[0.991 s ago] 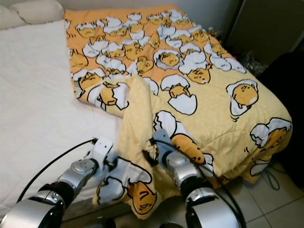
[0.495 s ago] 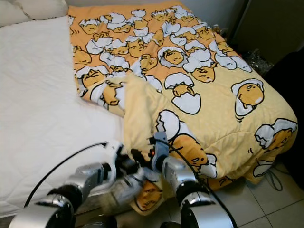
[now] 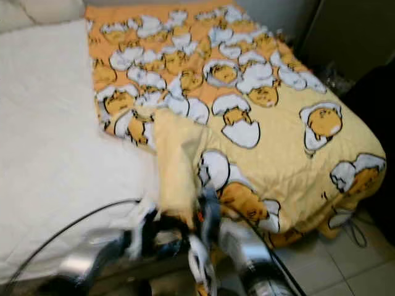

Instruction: Clean up the room

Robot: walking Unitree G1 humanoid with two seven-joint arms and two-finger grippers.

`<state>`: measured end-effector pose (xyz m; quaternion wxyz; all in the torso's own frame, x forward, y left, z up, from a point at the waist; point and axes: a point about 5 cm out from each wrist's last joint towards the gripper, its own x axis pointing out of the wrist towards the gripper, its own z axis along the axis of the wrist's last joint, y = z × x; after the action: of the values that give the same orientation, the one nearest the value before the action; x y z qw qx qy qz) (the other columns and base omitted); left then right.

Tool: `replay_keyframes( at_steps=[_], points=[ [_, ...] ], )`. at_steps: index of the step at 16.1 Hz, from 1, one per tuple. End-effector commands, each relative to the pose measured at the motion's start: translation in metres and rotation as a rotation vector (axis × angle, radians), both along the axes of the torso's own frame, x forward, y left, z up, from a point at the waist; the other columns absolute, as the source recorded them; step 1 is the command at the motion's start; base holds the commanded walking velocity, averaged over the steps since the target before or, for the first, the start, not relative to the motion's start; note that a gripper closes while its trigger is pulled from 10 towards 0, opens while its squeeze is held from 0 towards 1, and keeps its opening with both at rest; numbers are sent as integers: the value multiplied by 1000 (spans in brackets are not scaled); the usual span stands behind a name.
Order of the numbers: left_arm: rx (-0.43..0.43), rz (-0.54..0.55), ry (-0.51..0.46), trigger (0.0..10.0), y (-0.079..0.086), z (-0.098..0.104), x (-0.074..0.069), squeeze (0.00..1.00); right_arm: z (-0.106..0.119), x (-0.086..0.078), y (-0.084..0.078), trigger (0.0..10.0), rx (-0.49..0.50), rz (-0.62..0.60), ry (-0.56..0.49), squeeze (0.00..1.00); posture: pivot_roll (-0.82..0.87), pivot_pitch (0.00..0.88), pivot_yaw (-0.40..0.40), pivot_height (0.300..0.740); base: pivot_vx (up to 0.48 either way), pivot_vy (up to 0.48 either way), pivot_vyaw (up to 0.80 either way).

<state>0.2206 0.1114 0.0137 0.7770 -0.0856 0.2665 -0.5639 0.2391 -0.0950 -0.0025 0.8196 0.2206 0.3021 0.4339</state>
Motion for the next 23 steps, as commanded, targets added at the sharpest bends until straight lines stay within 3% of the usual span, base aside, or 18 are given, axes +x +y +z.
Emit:
replay_keyframes(
  at_steps=[1, 4, 7, 9, 12, 14, 16, 17, 20, 21, 22, 23],
  points=[
    [12, -72, -54, 10000, 9, 15, -8, 0, 7, -12, -9, 10000, 40, 62, 14, 0, -2, 29, -4, 740, 0, 0, 0],
    [91, -110, -91, 10000, 39, 34, -32, 0, 16, -45, -29, 10000, 54, 112, 25, 0, 1, 17, -2, 740, 0, 0, 0],
    [116, -63, -122, 10000, 51, 56, -37, 0, 6, -59, -44, 10000, 54, 20, 34, 0, 7, 0, 5, 740, 0, 0, 0],
    [155, 95, -189, 10000, 57, 63, -19, 0, -12, -52, -50, 10000, -53, -159, -13, 0, 10, 0, 15, 740, 0, 0, 0],
    [162, 353, -252, 10000, 74, 74, 8, 0, 0, -33, -69, 10000, -82, -307, -93, 0, 14, 0, 25, 740, 0, 0, 0],
    [176, 445, -294, 10000, 80, 78, 16, 0, 8, -25, -77, 10000, -92, -352, -137, 0, 15, 0, 28, 740, 0, 0, 0],
    [237, 654, -389, 10000, 93, 84, 30, 0, 23, -12, -86, 10000, -119, -445, -237, 0, 20, 0, 31, 740, 0, 0, 0],
    [227, 738, -429, 10000, 95, 91, 33, 0, 28, -9, -89, 10000, -159, -487, -269, 0, 29, 0, 27, 740, 0, 0, 0],
    [257, 812, -454, 10000, 97, 93, 38, 0, 26, -6, -91, 10000, -238, -527, -285, 0, 31, 0, 25, 740, 0, 0, 0],
    [400, 833, -468, 10000, 98, 79, 47, 0, 20, 0, -92, 10000, -338, -578, -264, 0, 32, 0, 20, 740, 0, 0, 0],
    [442, 826, -485, 10000, 91, 71, 61, 0, 20, 7, -90, 10000, -381, -625, -258, 0, 33, 0, 14, 740, 0, 0, 0],
    [421, 827, -488, 10000, 84, 69, 70, 0, 23, 12, -87, 10000, -379, -639, -272, 0, 32, 0, 12, 740, 0, 0, 0]
  ],
)
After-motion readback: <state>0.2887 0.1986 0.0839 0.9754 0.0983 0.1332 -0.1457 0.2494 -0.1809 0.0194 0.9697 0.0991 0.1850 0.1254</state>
